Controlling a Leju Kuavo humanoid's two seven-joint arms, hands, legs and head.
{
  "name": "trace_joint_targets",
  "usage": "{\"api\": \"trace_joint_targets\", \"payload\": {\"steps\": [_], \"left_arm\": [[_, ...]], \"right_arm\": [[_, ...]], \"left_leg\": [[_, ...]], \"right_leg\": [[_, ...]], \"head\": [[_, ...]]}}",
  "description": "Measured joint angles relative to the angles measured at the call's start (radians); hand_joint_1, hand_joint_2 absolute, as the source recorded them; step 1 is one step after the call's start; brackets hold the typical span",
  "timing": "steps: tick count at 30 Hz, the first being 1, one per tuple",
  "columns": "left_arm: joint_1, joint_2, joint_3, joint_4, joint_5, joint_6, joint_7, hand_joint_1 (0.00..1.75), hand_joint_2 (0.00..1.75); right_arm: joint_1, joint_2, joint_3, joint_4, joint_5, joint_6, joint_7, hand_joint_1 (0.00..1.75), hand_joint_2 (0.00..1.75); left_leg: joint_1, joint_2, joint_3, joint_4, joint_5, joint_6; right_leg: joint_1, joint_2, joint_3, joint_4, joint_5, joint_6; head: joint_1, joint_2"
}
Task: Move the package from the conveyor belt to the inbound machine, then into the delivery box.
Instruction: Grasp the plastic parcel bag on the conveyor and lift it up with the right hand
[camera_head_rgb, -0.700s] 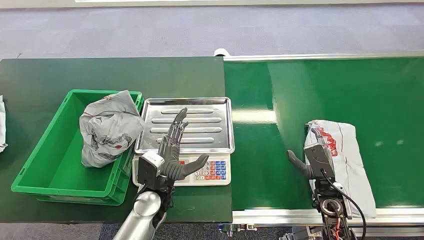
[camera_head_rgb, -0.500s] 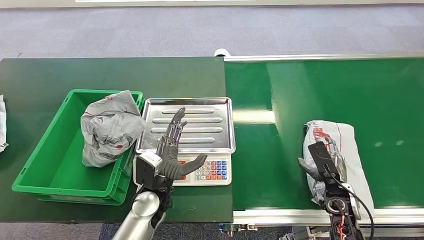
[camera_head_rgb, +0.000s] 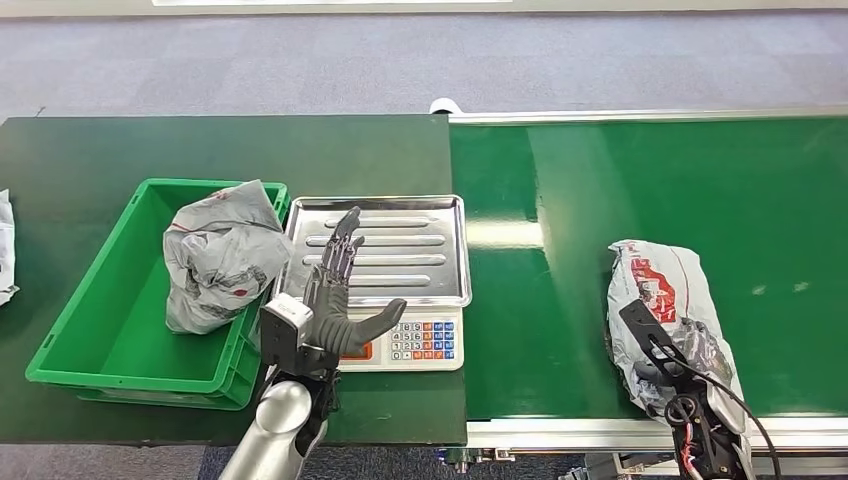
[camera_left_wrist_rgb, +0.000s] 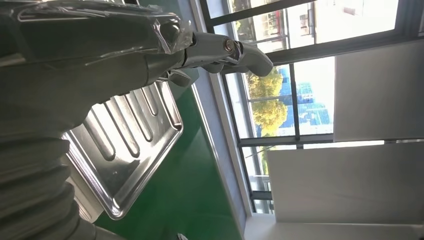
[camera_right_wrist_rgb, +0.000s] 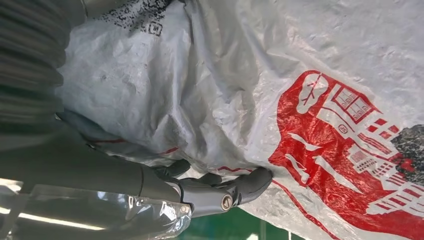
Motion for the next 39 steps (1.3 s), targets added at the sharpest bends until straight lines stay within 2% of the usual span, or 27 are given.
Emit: {"api": "trace_joint_targets", "payload": {"steps": [5, 6, 9, 10, 22, 27, 29, 31, 36, 39], "left_arm": [[0.007, 0.003, 0.001, -0.01, 0.0, 0.0, 0.002, 0.0, 1.75], [0.007, 0.003, 0.001, -0.011, 0.0, 0.0, 0.002, 0.0, 1.75], [0.008, 0.004, 0.001, -0.011, 0.0, 0.0, 0.002, 0.0, 1.75], [0.009, 0.004, 0.001, -0.012, -0.001, 0.0, 0.002, 0.0, 1.75], [0.025, 0.002, 0.011, -0.027, -0.015, -0.003, 0.005, 0.0, 1.75], [0.025, -0.001, 0.016, -0.028, -0.017, -0.005, 0.004, 0.0, 1.75], [0.025, -0.002, 0.017, -0.028, -0.017, -0.005, 0.0, 0.0, 1.75], [0.025, -0.003, 0.019, -0.028, -0.017, -0.005, -0.005, 0.0, 1.75], [0.024, -0.01, 0.024, -0.029, -0.006, -0.003, -0.038, 0.0, 1.75], [0.024, -0.015, 0.024, -0.034, 0.002, -0.003, -0.048, 0.0, 1.75]], "right_arm": [[-0.027, 0.0, 0.0, 0.037, 0.035, 0.007, 0.001, 0.0, 1.75], [-0.029, 0.0, 0.0, 0.042, 0.036, 0.007, 0.001, 0.36, 1.75], [-0.035, 0.0, 0.0, 0.052, 0.038, 0.008, 0.0, 1.67, 1.75], [-0.036, 0.0, 0.0, 0.054, 0.04, 0.008, -0.004, 1.75, 1.75], [-0.026, 0.024, -0.038, 0.04, 0.036, -0.043, -0.154, 1.73, 1.75], [-0.003, 0.047, -0.04, -0.017, 0.02, -0.052, -0.235, 1.57, 1.75], [0.007, 0.054, -0.034, -0.046, 0.031, -0.066, -0.267, 1.65, 1.75], [0.018, 0.062, -0.021, -0.082, 0.045, -0.095, -0.305, 1.75, 1.75], [0.047, 0.08, 0.007, -0.205, 0.05, -0.265, -0.432, 1.75, 1.75], [0.055, 0.085, 0.019, -0.29, 0.043, -0.289, -0.459, 1.75, 1.75]], "left_leg": [[0.0, 0.0, 0.001, 0.0, 0.0, 0.001], [0.0, 0.0, 0.002, 0.001, 0.0, 0.001], [0.0, -0.001, 0.002, 0.001, 0.001, 0.002], [0.0, -0.001, 0.002, 0.001, 0.001, 0.002], [-0.001, -0.002, 0.002, 0.001, 0.001, 0.002], [0.0, -0.002, 0.0, 0.001, 0.001, 0.002], [0.0, -0.002, -0.001, 0.001, 0.001, 0.002], [0.0, -0.002, -0.001, 0.001, 0.001, 0.002], [-0.001, -0.002, -0.002, 0.001, 0.001, 0.002], [-0.001, -0.001, -0.001, 0.001, 0.001, 0.002]], "right_leg": [[-0.001, 0.0, 0.002, 0.0, 0.0, 0.001], [-0.001, 0.0, 0.002, 0.0, 0.0, 0.001], [-0.001, -0.001, 0.003, 0.0, 0.001, 0.002], [-0.001, -0.001, 0.004, 0.0, 0.001, 0.002], [-0.001, -0.001, 0.003, 0.0, 0.001, 0.003], [0.0, -0.001, 0.001, 0.0, 0.001, 0.003], [0.0, -0.001, 0.001, 0.0, 0.001, 0.003], [0.0, -0.001, 0.0, 0.0, 0.001, 0.003], [-0.001, -0.001, 0.0, 0.0, 0.001, 0.003], [-0.001, -0.001, 0.0, 0.0, 0.001, 0.003]], "head": [[0.0, 0.0], [0.0, 0.0], [0.0, 0.0], [0.0, 0.0], [0.0, 0.0], [0.0, 0.0], [0.0, 0.0], [0.0, 0.0], [0.0, 0.0], [0.0, 0.0]]}}
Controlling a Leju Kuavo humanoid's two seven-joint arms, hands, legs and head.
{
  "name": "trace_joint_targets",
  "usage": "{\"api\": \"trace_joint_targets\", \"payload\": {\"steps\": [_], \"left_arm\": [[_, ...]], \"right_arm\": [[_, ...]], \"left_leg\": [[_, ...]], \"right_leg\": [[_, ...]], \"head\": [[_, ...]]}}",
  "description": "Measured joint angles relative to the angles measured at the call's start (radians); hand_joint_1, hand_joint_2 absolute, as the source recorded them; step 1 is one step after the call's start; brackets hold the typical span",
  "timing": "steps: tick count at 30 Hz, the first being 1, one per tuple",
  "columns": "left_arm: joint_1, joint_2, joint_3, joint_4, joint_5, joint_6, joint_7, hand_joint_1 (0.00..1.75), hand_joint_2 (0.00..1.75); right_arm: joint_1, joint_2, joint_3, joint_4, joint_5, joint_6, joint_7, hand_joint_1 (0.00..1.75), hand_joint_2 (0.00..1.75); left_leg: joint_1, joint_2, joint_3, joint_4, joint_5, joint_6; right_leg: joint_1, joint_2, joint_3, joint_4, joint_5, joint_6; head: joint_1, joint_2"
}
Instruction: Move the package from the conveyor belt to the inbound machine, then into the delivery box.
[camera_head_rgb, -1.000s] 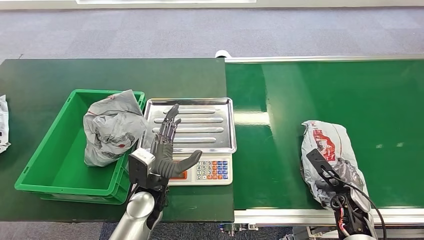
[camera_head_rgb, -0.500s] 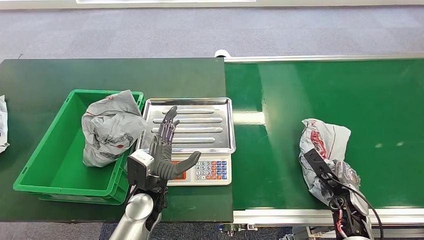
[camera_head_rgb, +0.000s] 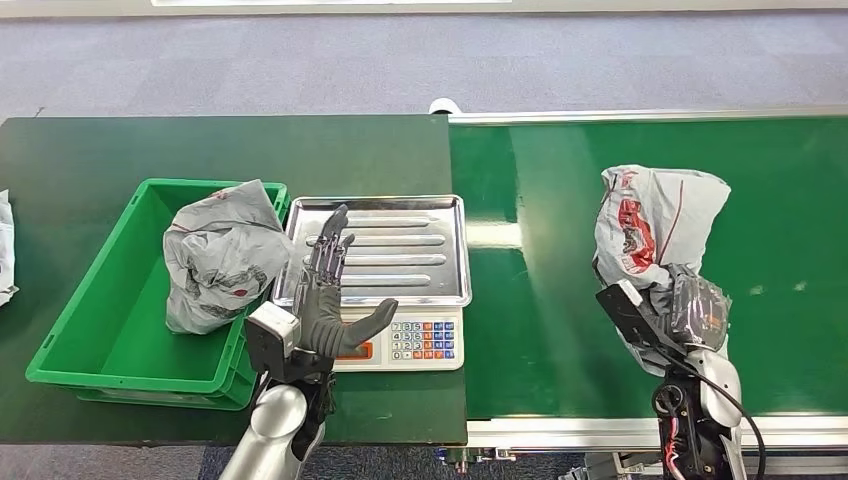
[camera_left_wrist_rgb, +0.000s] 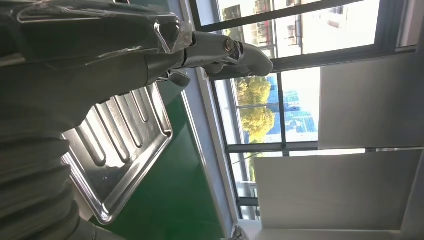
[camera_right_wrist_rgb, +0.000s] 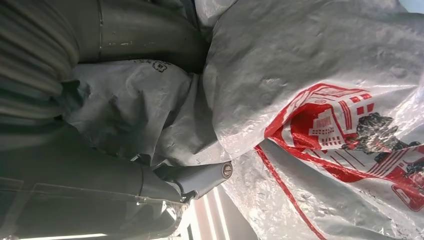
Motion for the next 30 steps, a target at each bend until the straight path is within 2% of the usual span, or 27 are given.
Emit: {"api": "trace_joint_targets", "payload": {"steps": [7, 11, 17, 20, 24, 30], "left_arm": [[-0.001, -0.001, 0.0, -0.002, 0.018, 0.002, -0.016, 0.0, 1.75], [-0.002, -0.001, -0.001, -0.002, 0.031, 0.006, -0.029, 0.0, 1.75], [-0.006, 0.0, -0.005, 0.0, 0.036, 0.008, -0.039, 0.0, 1.75], [-0.012, 0.001, -0.007, 0.004, 0.043, 0.009, -0.047, 0.0, 1.75], [-0.036, 0.006, -0.017, 0.029, 0.071, 0.017, -0.068, 0.0, 1.75], [-0.078, 0.008, -0.045, 0.077, 0.095, 0.018, -0.073, 0.0, 1.75]], "right_arm": [[0.019, 0.003, 0.049, -0.139, 0.006, -0.041, -0.068, 1.75, 1.75], [0.007, -0.017, 0.147, -0.22, 0.024, -0.023, -0.091, 1.75, 1.75], [-0.035, -0.058, 0.311, -0.241, 0.034, 0.008, -0.086, 1.75, 1.75], [-0.069, -0.082, 0.384, -0.228, 0.049, 0.024, -0.1, 1.75, 1.75], [-0.176, -0.106, 0.538, -0.14, 0.042, 0.061, -0.13, 1.74, 1.75], [-0.335, -0.103, 0.77, 0.03, 0.017, 0.145, -0.153, 1.74, 1.75]], "left_leg": [[0.0, 0.001, 0.0, 0.0, 0.0, 0.0], [0.0, 0.001, -0.001, 0.0, 0.0, 0.0], [0.0, 0.0, -0.001, 0.0, 0.0, 0.0], [0.0, 0.001, -0.002, 0.0, 0.0, 0.0], [0.0, 0.002, -0.001, 0.0, 0.001, 0.0], [0.001, 0.0, -0.001, 0.0, 0.002, 0.0]], "right_leg": [[0.0, 0.0, 0.0, 0.0, 0.0, 0.0], [0.0, 0.0, 0.0, 0.0, 0.0, 0.0], [0.0, -0.001, 0.0, 0.0, 0.0, 0.0], [0.0, 0.0, -0.001, 0.0, 0.0, 0.0], [0.0, 0.001, -0.001, 0.0, 0.001, 0.0], [0.001, 0.0, -0.001, 0.001, 0.001, 0.0]], "head": [[0.0, 0.0], [0.0, 0.0], [0.0, 0.0], [0.0, 0.0], [0.0, 0.0], [0.0, 0.0]]}}
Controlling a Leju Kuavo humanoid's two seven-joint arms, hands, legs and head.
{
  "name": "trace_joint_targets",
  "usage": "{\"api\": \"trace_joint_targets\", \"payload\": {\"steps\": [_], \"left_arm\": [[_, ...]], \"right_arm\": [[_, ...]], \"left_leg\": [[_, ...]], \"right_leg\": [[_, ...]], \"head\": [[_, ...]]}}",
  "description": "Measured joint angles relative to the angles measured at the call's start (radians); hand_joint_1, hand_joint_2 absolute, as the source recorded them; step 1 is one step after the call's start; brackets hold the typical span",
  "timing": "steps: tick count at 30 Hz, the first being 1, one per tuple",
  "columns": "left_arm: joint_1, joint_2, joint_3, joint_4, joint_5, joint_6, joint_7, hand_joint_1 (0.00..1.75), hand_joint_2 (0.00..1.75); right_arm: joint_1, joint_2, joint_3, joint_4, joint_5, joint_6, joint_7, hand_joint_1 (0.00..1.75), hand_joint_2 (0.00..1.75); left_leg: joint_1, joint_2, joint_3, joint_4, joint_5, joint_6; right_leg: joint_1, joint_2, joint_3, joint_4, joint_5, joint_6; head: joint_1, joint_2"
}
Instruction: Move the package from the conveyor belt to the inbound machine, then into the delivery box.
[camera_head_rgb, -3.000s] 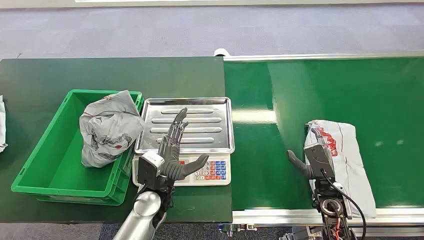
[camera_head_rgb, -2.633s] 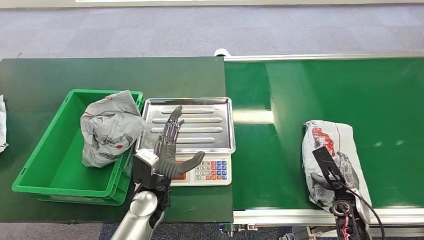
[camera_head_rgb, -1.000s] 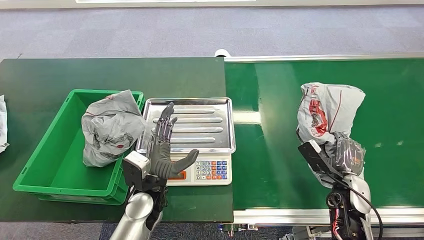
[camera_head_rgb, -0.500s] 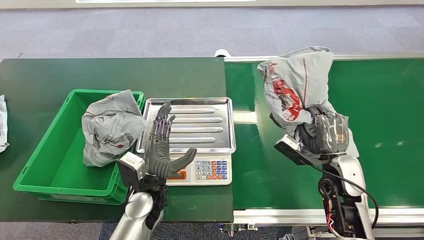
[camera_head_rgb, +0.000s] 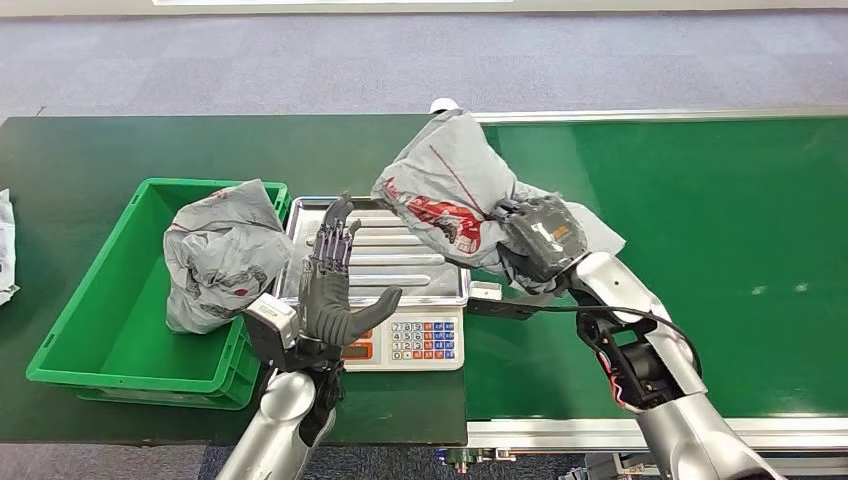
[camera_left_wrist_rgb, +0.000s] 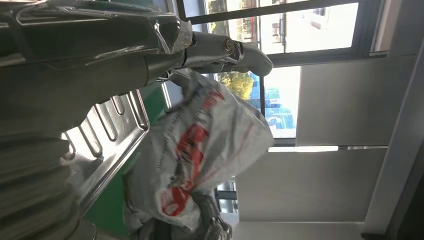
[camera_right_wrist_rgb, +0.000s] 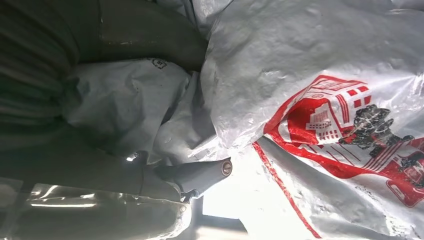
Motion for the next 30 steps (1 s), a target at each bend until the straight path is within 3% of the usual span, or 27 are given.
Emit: {"api": "trace_joint_targets", "payload": {"steps": [8, 14, 24, 30], "left_arm": [[-0.026, 0.0, -0.033, 0.041, 0.013, -0.006, -0.001, 0.0, 1.75], [-0.03, -0.001, -0.054, 0.061, 0.013, -0.01, -0.001, 0.0, 1.75], [-0.034, -0.003, -0.061, 0.074, 0.013, -0.014, -0.001, 0.0, 1.75], [-0.038, -0.007, -0.073, 0.079, 0.019, -0.021, -0.001, 0.0, 1.75]], "right_arm": [[-0.125, 0.013, 0.188, 0.158, -0.082, 0.162, -0.049, 1.75, 1.75], [-0.184, 0.057, 0.273, 0.263, -0.13, 0.225, -0.055, 1.75, 1.75], [-0.227, 0.093, 0.323, 0.344, -0.152, 0.214, -0.065, 1.75, 1.75], [-0.247, 0.135, 0.329, 0.395, -0.227, 0.085, -0.107, 1.75, 1.75]], "left_leg": [[0.0, -0.001, -0.001, 0.0, 0.0, 0.0], [0.0, -0.001, -0.001, 0.0, 0.0, 0.0], [0.0, 0.0, -0.001, 0.0, 0.0, 0.0], [0.0, 0.001, 0.0, 0.0, 0.0, 0.0]], "right_leg": [[-0.001, 0.0, 0.0, 0.0, 0.0, 0.0], [0.0, 0.0, -0.001, 0.0, 0.0, 0.0], [0.0, 0.0, -0.001, 0.0, 0.0, 0.0], [0.0, 0.0, -0.001, 0.0, 0.0, 0.0]], "head": [[0.0, 0.0], [0.0, 0.0], [0.0, 0.0], [0.0, 0.0]]}}
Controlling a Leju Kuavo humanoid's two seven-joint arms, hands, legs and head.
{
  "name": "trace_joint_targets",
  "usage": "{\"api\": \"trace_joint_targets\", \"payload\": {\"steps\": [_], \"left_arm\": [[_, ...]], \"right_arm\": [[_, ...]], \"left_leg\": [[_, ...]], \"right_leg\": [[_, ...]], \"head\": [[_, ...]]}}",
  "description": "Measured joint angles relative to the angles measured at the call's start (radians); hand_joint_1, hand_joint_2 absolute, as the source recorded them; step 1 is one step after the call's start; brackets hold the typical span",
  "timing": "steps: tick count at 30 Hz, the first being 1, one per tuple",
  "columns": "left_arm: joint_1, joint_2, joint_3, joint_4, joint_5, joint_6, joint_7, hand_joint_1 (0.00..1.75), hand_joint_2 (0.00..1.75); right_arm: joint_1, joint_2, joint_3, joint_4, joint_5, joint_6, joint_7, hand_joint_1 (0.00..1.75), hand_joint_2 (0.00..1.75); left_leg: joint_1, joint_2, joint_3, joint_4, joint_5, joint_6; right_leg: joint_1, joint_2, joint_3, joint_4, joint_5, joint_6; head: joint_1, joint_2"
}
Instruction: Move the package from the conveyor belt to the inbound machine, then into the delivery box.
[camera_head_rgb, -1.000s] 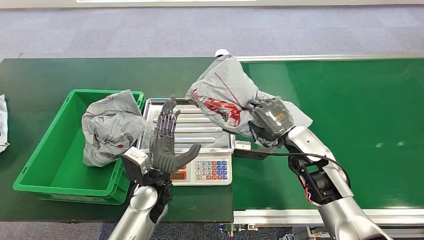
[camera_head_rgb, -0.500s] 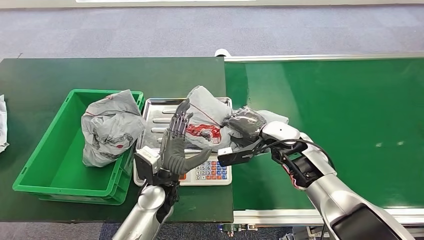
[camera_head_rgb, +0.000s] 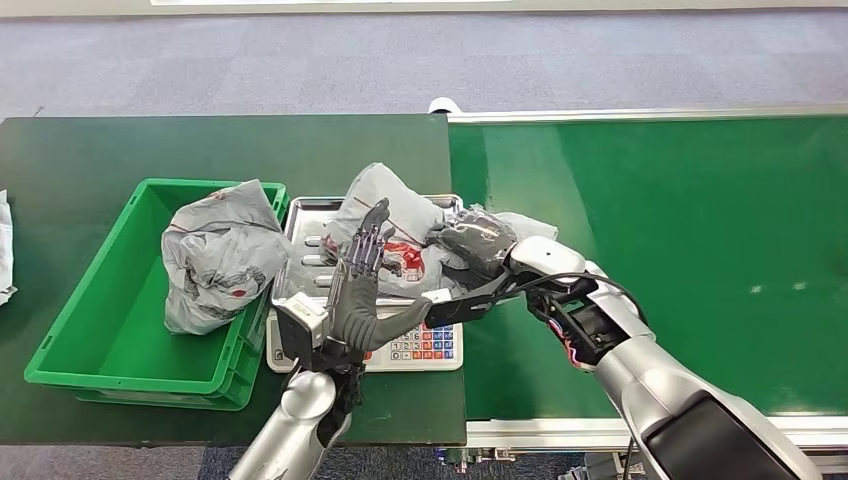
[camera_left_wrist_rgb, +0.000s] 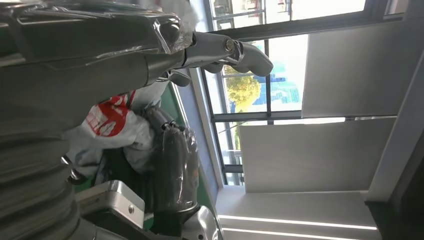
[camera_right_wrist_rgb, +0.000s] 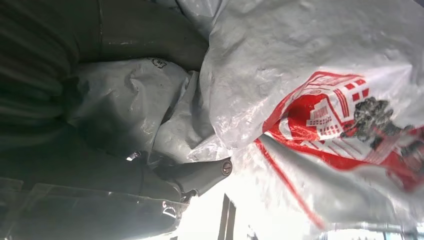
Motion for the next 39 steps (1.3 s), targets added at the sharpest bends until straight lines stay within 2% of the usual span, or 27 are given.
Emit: {"api": "trace_joint_targets", "payload": {"steps": [3, 10, 15, 16, 19, 20, 21, 22, 25, 28, 32, 36, 39], "left_arm": [[0.0, -0.002, -0.006, 0.0, 0.005, 0.001, 0.0, 0.0, 1.75], [0.0, -0.002, -0.009, 0.0, -0.004, 0.001, -0.001, 0.0, 1.75], [-0.001, -0.001, -0.007, 0.0, -0.004, -0.002, -0.001, 0.0, 1.75], [-0.001, -0.001, -0.005, 0.0, -0.004, -0.002, -0.001, 0.0, 1.75], [-0.002, -0.001, 0.001, 0.0, -0.004, -0.002, -0.001, 0.0, 1.75], [-0.002, 0.0, 0.003, 0.0, -0.004, -0.002, -0.001, 0.0, 1.75], [-0.003, 0.0, 0.005, 0.0, -0.004, -0.001, -0.001, 0.0, 1.75], [-0.002, 0.001, 0.007, 0.0, -0.004, -0.001, -0.001, 0.0, 1.75], [-0.002, 0.003, 0.012, 0.0, -0.004, -0.001, -0.001, 0.0, 1.75], [-0.001, 0.005, 0.018, 0.0, -0.005, 0.001, 0.0, 0.0, 1.75], [0.001, 0.005, 0.036, 0.0, -0.012, 0.003, 0.0, 0.0, 1.75], [0.0, 0.005, 0.048, 0.0, -0.019, 0.003, 0.0, 0.0, 1.75], [-0.001, 0.005, 0.05, 0.0, -0.025, 0.003, 0.0, 0.0, 1.75]], "right_arm": [[-0.015, 0.037, 0.006, 0.037, 0.025, -0.044, 0.014, 1.75, 1.75], [-0.031, 0.125, 0.03, 0.129, 0.066, -0.02, 0.046, 1.74, 1.75], [-0.045, 0.159, 0.037, 0.176, 0.063, 0.016, 0.055, 1.54, 1.75], [-0.049, 0.165, 0.037, 0.186, 0.062, 0.037, 0.058, 1.46, 1.75], [-0.059, 0.18, 0.039, 0.213, 0.066, 0.097, 0.064, 0.87, 1.75], [-0.062, 0.184, 0.04, 0.22, 0.069, 0.11, 0.066, 0.73, 1.75], [-0.064, 0.188, 0.04, 0.226, 0.072, 0.119, 0.069, 0.73, 1.75], [-0.067, 0.191, 0.041, 0.231, 0.077, 0.126, 0.073, 0.59, 1.75], [-0.076, 0.199, 0.048, 0.245, 0.088, 0.138, 0.086, 0.04, 1.75], [-0.082, 0.207, 0.058, 0.253, 0.105, 0.115, 0.111, 0.0, 1.75], [-0.084, 0.217, 0.07, 0.258, 0.13, 0.032, 0.169, 0.0, 1.75], [-0.083, 0.223, 0.072, 0.262, 0.132, -0.01, 0.187, 0.0, 0.0], [-0.081, 0.224, 0.07, 0.264, 0.113, -0.05, 0.184, 0.0, 0.0]], "left_leg": [[0.0, 0.0, 0.0, 0.0, 0.0, 0.0], [0.0, -0.001, 0.0, 0.0, 0.0, 0.0], [0.0, -0.001, 0.0, 0.0, 0.0, 0.0], [0.0, -0.001, 0.0, 0.0, 0.0, 0.0], [0.0, -0.001, 0.0, 0.0, 0.0, 0.0], [0.0, -0.001, 0.0, 0.0, 0.0, 0.0], [0.0, 0.0, 0.0, 0.0, 0.0, 0.0], [0.0, 0.0, 0.0, 0.0, 0.0, 0.0], [0.0, 0.0, 0.0, 0.0, 0.0, 0.0], [0.0, 0.0, 0.0, 0.0, 0.0, 0.0], [0.0, 0.0, 0.0, 0.0, 0.0, 0.0], [0.0, 0.0, 0.0, 0.0, 0.0, 0.0], [0.0, 0.0, 0.0, 0.0, 0.0, 0.0]], "right_leg": [[0.001, 0.0, 0.0, 0.0, 0.0, 0.0], [0.0, 0.0, 0.0, 0.0, 0.0, 0.0], [0.0, 0.0, 0.0, 0.0, 0.0, 0.0], [0.0, 0.0, 0.0, 0.0, 0.0, 0.0], [0.0, 0.0, 0.0, 0.0, 0.0, 0.0], [0.0, 0.0, 0.0, 0.0, 0.0, 0.0], [0.0, 0.0, 0.0, 0.0, 0.0, 0.0], [0.0, 0.0, 0.0, 0.0, 0.0, 0.0], [0.0, 0.0, 0.0, 0.0, 0.0, 0.0], [0.0, 0.0, 0.0, 0.0, 0.0, 0.0], [0.0, 0.0, 0.0, 0.0, 0.0, 0.0], [0.0, 0.0, 0.0, 0.0, 0.0, 0.0], [0.0, 0.0, 0.0, 0.0, 0.0, 0.0]], "head": [[0.0, 0.0], [0.0, 0.0], [0.0, 0.0], [0.0, 0.0], [0.0, 0.0], [0.0, 0.0], [0.0, 0.0], [0.0, 0.0], [0.0, 0.0], [0.0, 0.0], [0.0, 0.0], [0.0, 0.0], [0.0, 0.0]]}}
